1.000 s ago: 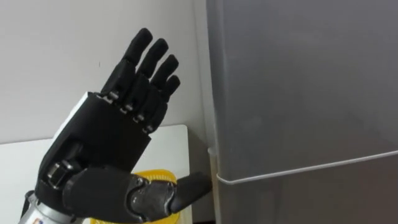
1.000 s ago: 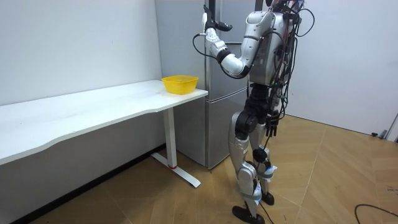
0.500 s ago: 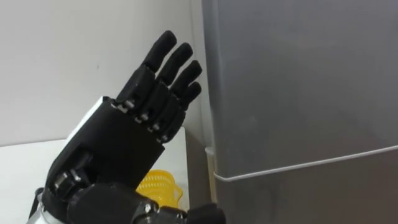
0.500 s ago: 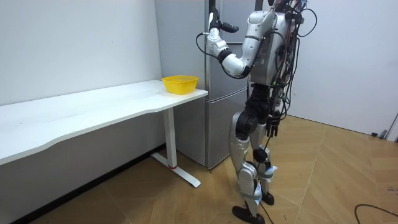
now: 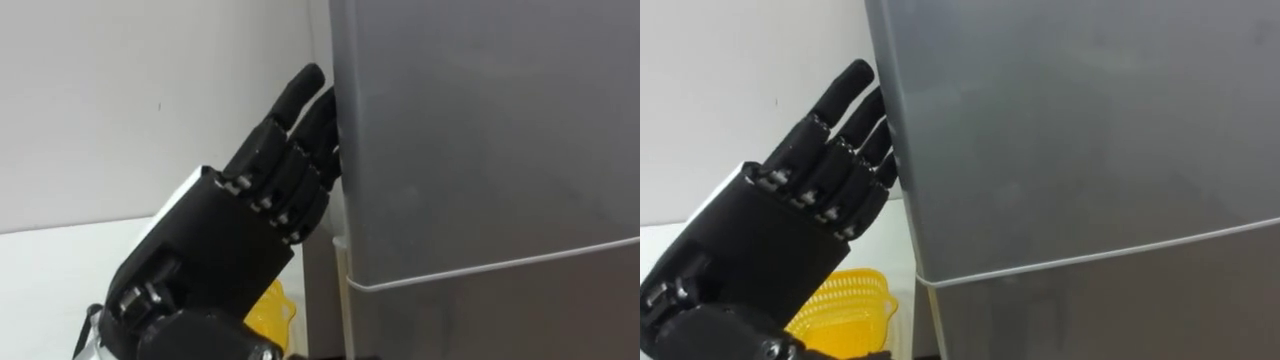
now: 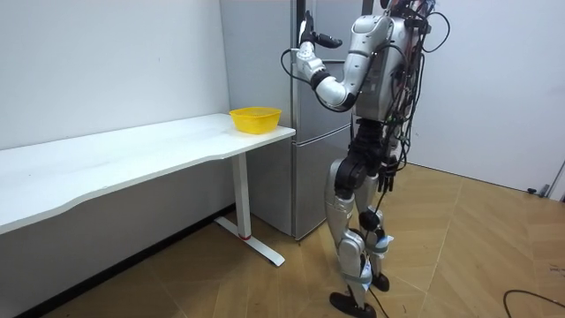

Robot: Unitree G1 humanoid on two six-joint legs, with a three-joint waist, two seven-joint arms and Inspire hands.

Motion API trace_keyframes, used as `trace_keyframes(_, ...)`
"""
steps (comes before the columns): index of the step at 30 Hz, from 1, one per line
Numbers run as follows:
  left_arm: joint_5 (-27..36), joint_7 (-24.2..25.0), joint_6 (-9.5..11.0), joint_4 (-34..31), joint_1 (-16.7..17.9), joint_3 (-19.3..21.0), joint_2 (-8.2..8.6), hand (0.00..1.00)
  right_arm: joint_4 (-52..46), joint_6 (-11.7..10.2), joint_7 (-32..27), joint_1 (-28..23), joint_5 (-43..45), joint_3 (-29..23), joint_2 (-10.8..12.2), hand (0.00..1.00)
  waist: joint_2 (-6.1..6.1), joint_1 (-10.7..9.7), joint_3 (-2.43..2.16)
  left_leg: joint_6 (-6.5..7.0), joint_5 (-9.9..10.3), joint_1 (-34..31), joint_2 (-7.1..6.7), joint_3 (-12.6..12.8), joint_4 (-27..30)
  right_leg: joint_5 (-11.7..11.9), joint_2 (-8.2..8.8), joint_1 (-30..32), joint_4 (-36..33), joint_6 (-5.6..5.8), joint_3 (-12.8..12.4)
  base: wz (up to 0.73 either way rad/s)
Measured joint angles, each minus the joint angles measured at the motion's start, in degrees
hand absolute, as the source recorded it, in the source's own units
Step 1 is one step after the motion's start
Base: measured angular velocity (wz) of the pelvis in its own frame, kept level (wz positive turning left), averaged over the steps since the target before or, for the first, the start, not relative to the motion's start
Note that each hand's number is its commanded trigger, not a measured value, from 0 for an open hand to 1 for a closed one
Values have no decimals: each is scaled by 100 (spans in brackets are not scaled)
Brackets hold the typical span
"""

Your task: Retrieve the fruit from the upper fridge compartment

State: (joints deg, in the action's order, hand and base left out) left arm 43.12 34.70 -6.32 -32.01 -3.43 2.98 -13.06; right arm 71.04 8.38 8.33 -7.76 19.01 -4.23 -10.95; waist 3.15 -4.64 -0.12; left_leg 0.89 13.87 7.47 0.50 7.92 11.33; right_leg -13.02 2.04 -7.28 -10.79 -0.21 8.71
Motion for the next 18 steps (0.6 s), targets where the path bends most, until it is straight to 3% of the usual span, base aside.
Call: trace_keyframes(18, 9, -153, 140, 43, 2, -207, -4, 0, 29, -135, -105, 0, -43, 266, -21, 0, 37, 3, 17, 0, 0, -1, -3, 0, -3, 1, -2, -5, 6, 3, 19, 0)
